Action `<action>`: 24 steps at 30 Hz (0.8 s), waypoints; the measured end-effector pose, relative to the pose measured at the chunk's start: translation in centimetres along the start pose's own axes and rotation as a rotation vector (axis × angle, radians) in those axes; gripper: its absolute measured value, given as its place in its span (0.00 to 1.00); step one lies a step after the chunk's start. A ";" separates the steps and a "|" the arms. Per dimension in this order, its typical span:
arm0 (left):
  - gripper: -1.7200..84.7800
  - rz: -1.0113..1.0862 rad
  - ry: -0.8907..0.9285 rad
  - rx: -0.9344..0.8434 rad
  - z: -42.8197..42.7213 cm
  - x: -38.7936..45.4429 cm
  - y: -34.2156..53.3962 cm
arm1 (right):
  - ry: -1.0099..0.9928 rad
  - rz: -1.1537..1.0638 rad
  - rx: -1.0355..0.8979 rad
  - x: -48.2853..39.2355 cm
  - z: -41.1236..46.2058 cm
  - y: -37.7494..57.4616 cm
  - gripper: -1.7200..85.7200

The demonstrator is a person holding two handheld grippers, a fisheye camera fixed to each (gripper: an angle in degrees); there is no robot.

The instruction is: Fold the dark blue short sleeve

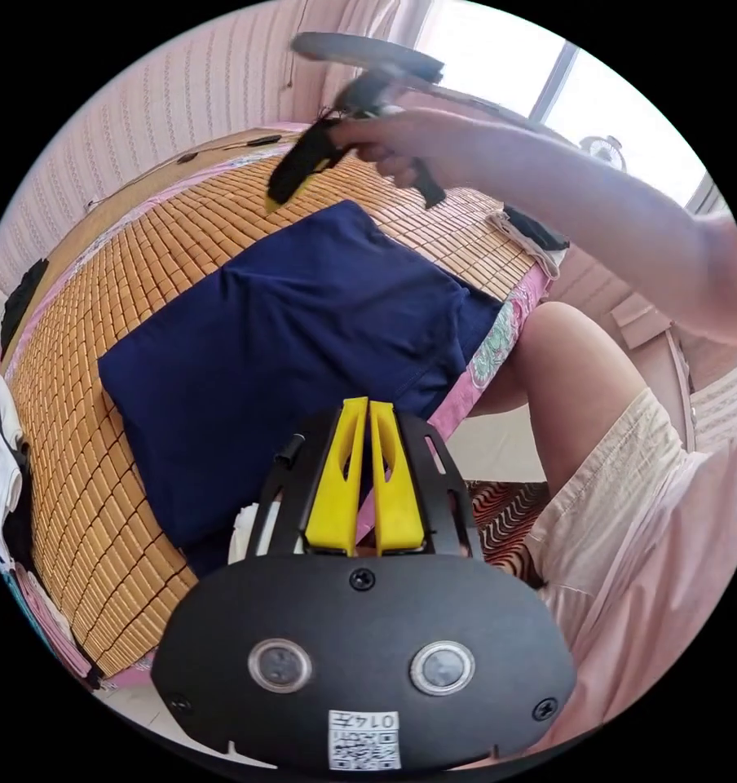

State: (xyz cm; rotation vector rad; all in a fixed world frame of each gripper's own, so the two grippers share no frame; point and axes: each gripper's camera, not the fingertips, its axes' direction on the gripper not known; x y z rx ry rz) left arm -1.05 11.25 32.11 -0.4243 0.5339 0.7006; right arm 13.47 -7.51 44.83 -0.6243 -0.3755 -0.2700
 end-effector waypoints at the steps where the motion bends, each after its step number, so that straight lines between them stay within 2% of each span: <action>1: 0.02 -0.013 0.018 0.025 -0.5 -1.1 -0.5 | 0.004 0.104 0.014 2.0 -1.1 4.0 0.05; 4: 0.03 -0.034 0.021 0.061 -1.1 -3.9 -3.0 | -0.036 0.339 -0.003 5.7 -1.8 13.1 0.11; 10: 0.07 -0.021 0.038 0.089 -0.4 -7.4 -11.3 | -0.073 0.466 0.003 7.9 -0.4 21.0 0.17; 20: 0.10 -0.006 0.097 -0.007 6.5 -7.5 -25.3 | -0.208 0.498 0.059 11.0 0.0 26.8 0.06; 24: 0.12 0.053 0.039 -0.090 10.6 -6.3 -29.9 | -0.250 0.498 0.094 12.2 -0.8 29.1 0.04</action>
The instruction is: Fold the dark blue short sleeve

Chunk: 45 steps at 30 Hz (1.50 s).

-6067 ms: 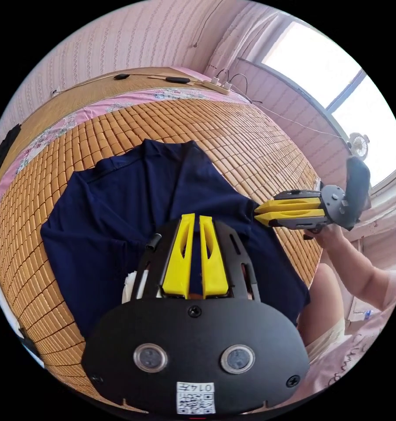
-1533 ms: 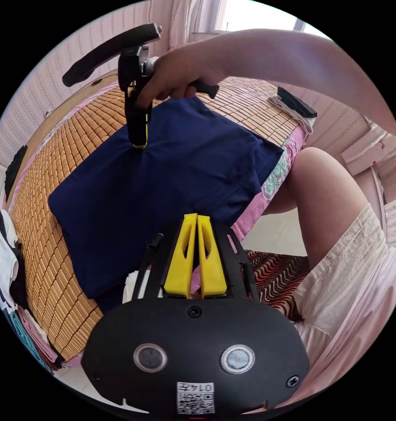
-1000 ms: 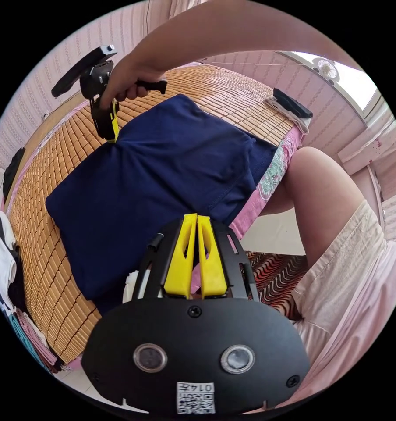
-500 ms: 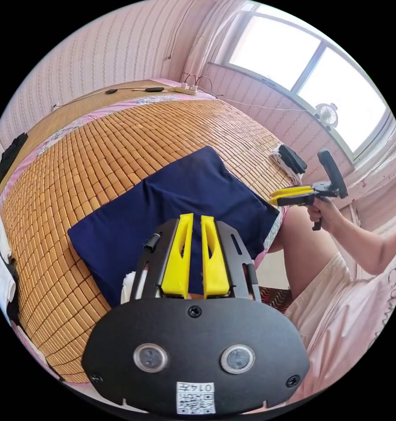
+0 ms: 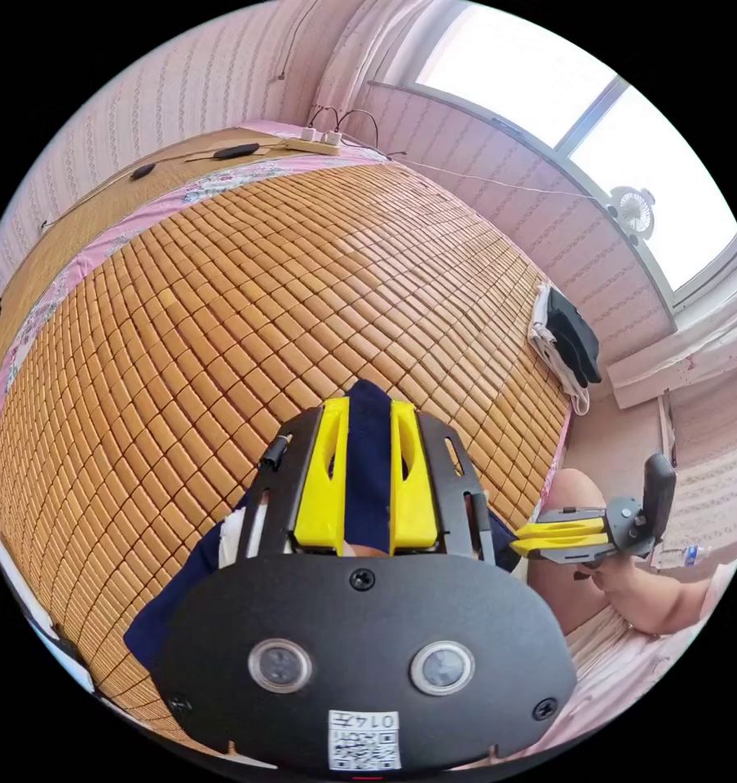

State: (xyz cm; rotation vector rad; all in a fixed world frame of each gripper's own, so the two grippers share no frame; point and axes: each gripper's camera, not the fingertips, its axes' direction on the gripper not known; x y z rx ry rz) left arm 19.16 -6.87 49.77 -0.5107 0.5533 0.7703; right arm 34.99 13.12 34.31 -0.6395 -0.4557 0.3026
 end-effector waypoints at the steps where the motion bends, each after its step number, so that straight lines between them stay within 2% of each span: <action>1: 0.12 0.015 -0.029 -0.047 1.3 0.1 -1.0 | -0.010 -0.005 0.005 0.4 -0.4 0.3 0.04; 4: 0.08 0.048 -0.079 -0.157 3.7 0.1 -2.3 | -0.028 -0.016 0.024 1.5 -1.4 1.1 0.04; 7: 0.03 0.029 -0.040 -0.069 2.5 -0.2 -2.9 | -0.051 -0.006 0.073 2.9 -3.3 2.0 0.03; 13: 0.02 0.014 0.161 0.132 -2.0 -0.3 -3.3 | -0.037 -0.013 0.199 5.1 -9.1 4.6 0.03; 17: 0.01 0.031 0.197 0.200 -5.2 -1.5 -1.5 | -0.076 -0.098 0.242 3.8 -11.4 5.9 0.04; 20: 0.01 0.028 0.164 0.240 -8.5 -3.9 1.8 | -0.146 -0.250 0.215 0.1 -11.4 5.9 0.04; 25: 0.03 -0.081 0.047 0.262 -13.2 -10.1 9.9 | -0.250 -0.537 0.043 -9.4 -5.7 4.6 0.04; 29: 0.06 -0.240 -0.041 0.160 -11.5 -14.4 15.6 | -0.237 -0.599 -0.139 -14.0 1.7 4.5 0.06; 31: 0.07 -0.338 -0.107 0.124 -10.6 -16.1 19.9 | -0.168 -0.603 -0.267 -15.3 5.5 5.4 0.08; 38: 0.08 -0.486 -0.014 0.160 -11.4 -13.3 30.9 | -0.125 -0.617 -0.260 -15.0 4.2 5.9 0.10; 45: 0.12 -0.575 0.059 0.163 -8.9 -4.8 35.7 | 0.099 -0.735 -0.164 -17.0 5.4 -0.6 0.13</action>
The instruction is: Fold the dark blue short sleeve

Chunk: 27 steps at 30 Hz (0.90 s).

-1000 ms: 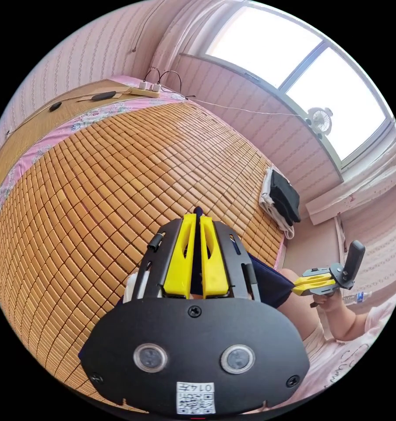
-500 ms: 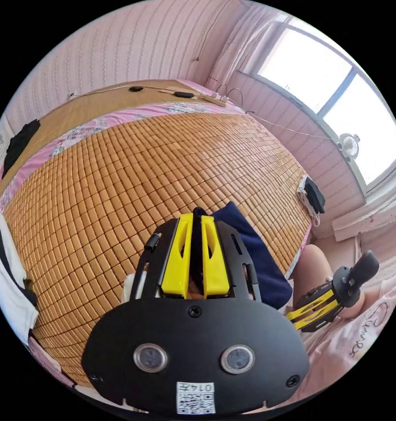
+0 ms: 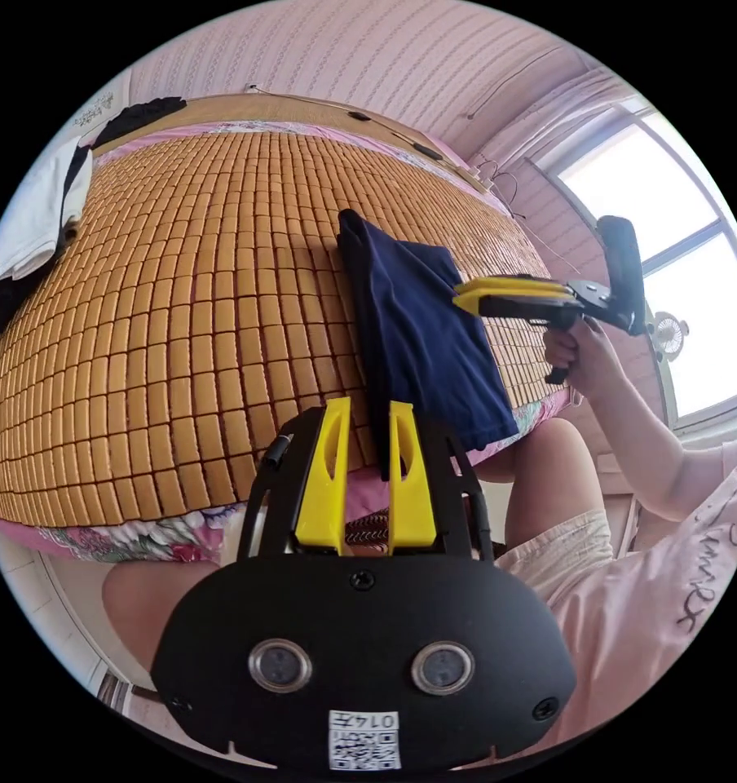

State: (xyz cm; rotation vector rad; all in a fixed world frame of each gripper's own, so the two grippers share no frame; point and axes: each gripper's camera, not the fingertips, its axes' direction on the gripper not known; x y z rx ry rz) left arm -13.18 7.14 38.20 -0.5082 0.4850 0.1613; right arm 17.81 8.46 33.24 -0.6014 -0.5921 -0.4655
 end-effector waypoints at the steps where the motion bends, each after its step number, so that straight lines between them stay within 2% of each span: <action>1: 0.13 -0.007 -0.004 0.002 0.4 0.6 0.6 | 0.037 -0.028 -0.012 0.2 0.4 -1.6 0.14; 6: 0.15 0.012 -0.069 -0.063 2.5 2.4 1.4 | 0.140 -0.128 -0.072 0.2 2.8 -6.6 0.17; 11: 0.12 0.007 -0.093 -0.069 3.4 3.3 2.1 | 0.104 -0.175 -0.230 0.0 6.9 -8.4 0.18; 13: 0.09 0.019 -0.121 -0.062 3.4 3.6 2.6 | 0.024 -0.163 -0.253 0.1 7.4 -8.3 0.14; 18: 0.03 0.019 -0.065 -0.048 3.0 3.9 3.8 | -0.018 -0.176 -0.230 0.0 6.1 -6.2 0.08; 20: 0.02 0.046 -0.071 -0.025 2.5 4.5 4.4 | -0.038 -0.170 -0.175 0.2 4.5 -5.0 0.07; 27: 0.01 0.201 -0.080 0.093 -1.4 7.9 7.1 | -0.128 -0.090 0.235 1.2 -6.4 4.8 0.05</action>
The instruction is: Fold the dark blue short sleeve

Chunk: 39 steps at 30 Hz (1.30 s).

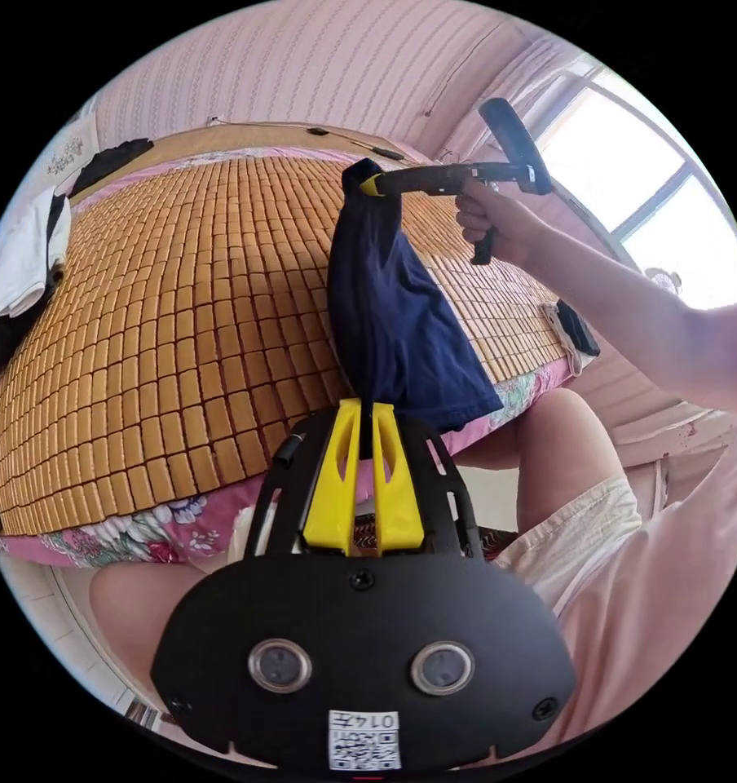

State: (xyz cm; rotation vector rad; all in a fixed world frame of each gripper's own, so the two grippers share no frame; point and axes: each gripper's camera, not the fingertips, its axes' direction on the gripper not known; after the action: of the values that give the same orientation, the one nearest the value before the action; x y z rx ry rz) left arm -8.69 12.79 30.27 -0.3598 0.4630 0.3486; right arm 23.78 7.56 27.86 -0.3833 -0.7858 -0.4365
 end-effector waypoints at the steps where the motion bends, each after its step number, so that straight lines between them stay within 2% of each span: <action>1: 0.01 0.045 -0.004 0.034 -1.1 0.9 0.3 | 0.002 0.031 0.067 -0.3 -2.4 1.8 0.05; 7: 0.01 0.278 0.016 0.126 -6.4 5.9 0.4 | 0.057 0.215 0.366 -2.9 -13.0 12.0 0.05; 11: 0.01 0.498 0.030 0.150 -8.9 10.7 -0.6 | 0.163 0.314 0.486 -5.5 -18.3 18.2 0.05; 18: 0.01 0.785 0.295 0.171 -8.1 21.7 -5.9 | 0.465 0.463 0.631 -9.9 -30.0 28.8 0.05; 23: 0.01 0.840 0.527 0.188 -4.1 29.9 -12.3 | 0.693 0.540 0.541 -9.0 -37.7 31.8 0.05; 26: 0.02 0.779 0.598 0.155 0.9 34.8 -17.7 | 0.749 0.621 0.406 -3.1 -41.1 31.7 0.06; 29: 0.07 0.658 0.502 0.009 9.6 38.3 -22.4 | 0.810 0.818 0.284 6.5 -41.2 32.9 0.09; 31: 0.09 0.586 0.365 -0.117 15.3 38.7 -23.7 | 0.784 1.007 0.168 13.4 -38.7 35.2 0.11; 33: 0.09 0.561 0.334 -0.182 17.0 37.9 -23.2 | 0.769 1.084 0.090 15.4 -36.5 36.7 0.12; 39: 0.09 0.655 0.283 -0.159 12.7 33.8 -18.1 | 0.826 0.951 0.056 10.4 -32.0 36.9 0.12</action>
State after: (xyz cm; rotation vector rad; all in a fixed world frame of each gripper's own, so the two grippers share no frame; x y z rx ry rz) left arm 31.59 10.23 28.95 -0.4089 0.8333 0.9824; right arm 67.98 20.81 8.70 -0.4308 0.2286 0.3291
